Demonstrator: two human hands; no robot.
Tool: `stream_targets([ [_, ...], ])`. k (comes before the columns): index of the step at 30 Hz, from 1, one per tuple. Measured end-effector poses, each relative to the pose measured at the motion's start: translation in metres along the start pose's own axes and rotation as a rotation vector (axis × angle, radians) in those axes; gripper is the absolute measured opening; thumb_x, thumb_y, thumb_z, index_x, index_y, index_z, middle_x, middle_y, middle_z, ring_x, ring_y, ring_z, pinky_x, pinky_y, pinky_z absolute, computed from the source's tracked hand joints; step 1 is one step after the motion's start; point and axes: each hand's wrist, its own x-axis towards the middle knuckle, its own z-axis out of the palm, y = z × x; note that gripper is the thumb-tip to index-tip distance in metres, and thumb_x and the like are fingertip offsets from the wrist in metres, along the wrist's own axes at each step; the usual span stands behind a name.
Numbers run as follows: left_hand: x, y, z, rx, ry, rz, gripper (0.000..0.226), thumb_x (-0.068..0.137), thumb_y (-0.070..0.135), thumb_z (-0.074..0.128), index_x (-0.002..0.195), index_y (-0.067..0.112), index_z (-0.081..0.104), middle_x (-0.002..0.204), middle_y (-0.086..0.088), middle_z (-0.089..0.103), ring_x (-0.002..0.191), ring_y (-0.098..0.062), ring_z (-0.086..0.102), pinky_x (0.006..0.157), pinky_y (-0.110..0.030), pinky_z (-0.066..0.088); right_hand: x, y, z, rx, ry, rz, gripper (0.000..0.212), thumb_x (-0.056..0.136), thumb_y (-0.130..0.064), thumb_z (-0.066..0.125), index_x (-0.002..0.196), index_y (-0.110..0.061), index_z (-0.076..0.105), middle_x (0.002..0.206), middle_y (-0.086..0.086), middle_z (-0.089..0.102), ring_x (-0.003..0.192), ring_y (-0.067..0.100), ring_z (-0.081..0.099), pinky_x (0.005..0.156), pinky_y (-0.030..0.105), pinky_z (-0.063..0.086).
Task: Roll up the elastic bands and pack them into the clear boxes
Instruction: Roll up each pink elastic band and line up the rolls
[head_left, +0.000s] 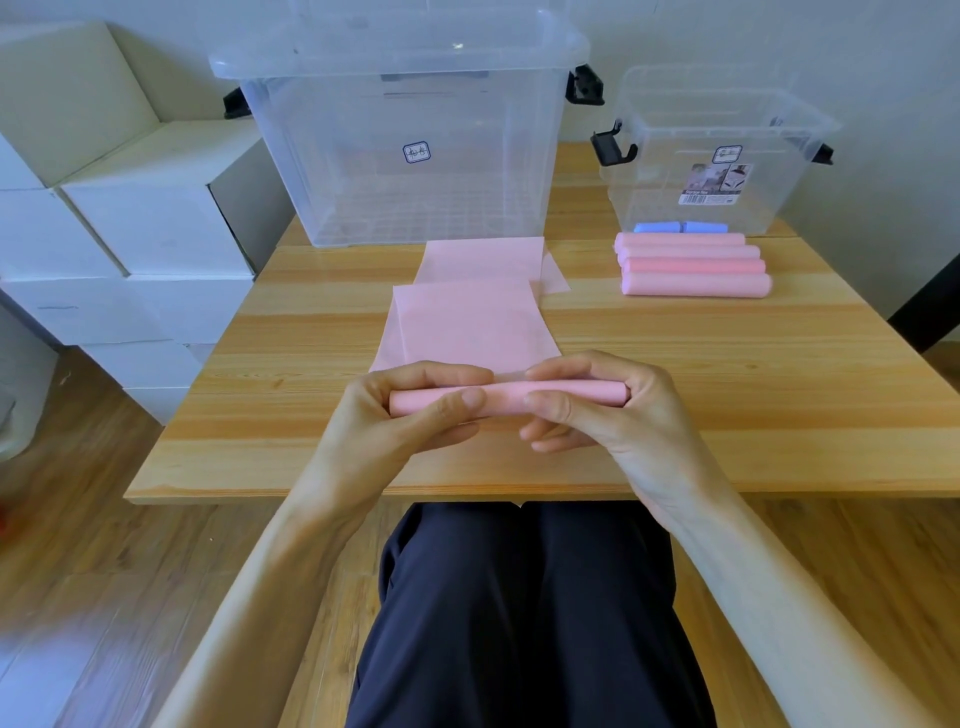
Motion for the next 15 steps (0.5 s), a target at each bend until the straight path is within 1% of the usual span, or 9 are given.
stream_targets([
  [4,-0.0003,-0.0001,0.0005,-0.016,-0.007,0.007,0.020,0.070,0.022,0.071,0.087,0.015,0.081,0.101,-0.010,0.077,0.099,-0.021,0.072,0.078,-0.024,0.059,0.0003,0.0008,0.0012,-0.018,0.031,0.020,0.013,0.074,-0.017,0.077,0.086,-0.011,0.077,0.070,0.018,0.073,0.062,0.025,0.073,0.056,0.026,0.059],
  [7,-0.0011,0.0005,0.0007,0.022,-0.021,0.022,0.022,0.070,0.023,0.072,0.090,0.018,0.081,0.099,-0.006,0.077,0.097,-0.018,0.073,0.081,-0.023,0.058,-0.0004,0.0015,0.0019,0.003,0.037,0.031,0.008,0.074,-0.022,0.075,0.080,-0.017,0.078,0.077,0.016,0.075,0.061,0.026,0.073,0.054,0.026,0.058],
  [9,-0.0012,0.0002,0.0007,0.068,0.005,0.038,0.022,0.069,0.023,0.075,0.090,0.020,0.081,0.095,-0.005,0.078,0.092,-0.017,0.074,0.081,-0.022,0.058,-0.0015,0.0007,0.0004,-0.002,0.003,0.047,0.015,0.074,-0.024,0.076,0.086,-0.016,0.078,0.081,0.016,0.075,0.064,0.027,0.074,0.057,0.027,0.059],
  [12,-0.0008,-0.0009,0.0021,0.030,0.070,0.045,0.019,0.072,0.022,0.073,0.088,0.015,0.079,0.093,-0.004,0.078,0.090,-0.013,0.074,0.073,-0.019,0.058,-0.0030,0.0003,-0.0023,-0.040,-0.059,0.054,0.030,0.072,-0.014,0.078,0.101,-0.009,0.073,0.081,0.013,0.076,0.067,0.026,0.074,0.060,0.028,0.061],
  [13,-0.0008,-0.0009,0.0024,0.024,0.082,0.045,0.018,0.074,0.023,0.072,0.088,0.014,0.078,0.092,-0.003,0.078,0.090,-0.012,0.074,0.072,-0.018,0.057,-0.0032,0.0004,-0.0021,-0.061,-0.063,0.042,0.029,0.073,-0.012,0.077,0.102,-0.008,0.073,0.080,0.012,0.076,0.067,0.027,0.074,0.060,0.028,0.060],
  [15,-0.0012,-0.0010,0.0018,0.028,0.070,0.039,0.020,0.075,0.025,0.071,0.089,0.014,0.078,0.094,-0.004,0.078,0.093,-0.013,0.073,0.073,-0.019,0.058,-0.0036,0.0009,-0.0013,-0.078,-0.045,0.024,0.020,0.079,-0.012,0.075,0.099,-0.007,0.074,0.080,0.012,0.076,0.064,0.027,0.074,0.057,0.028,0.060],
])
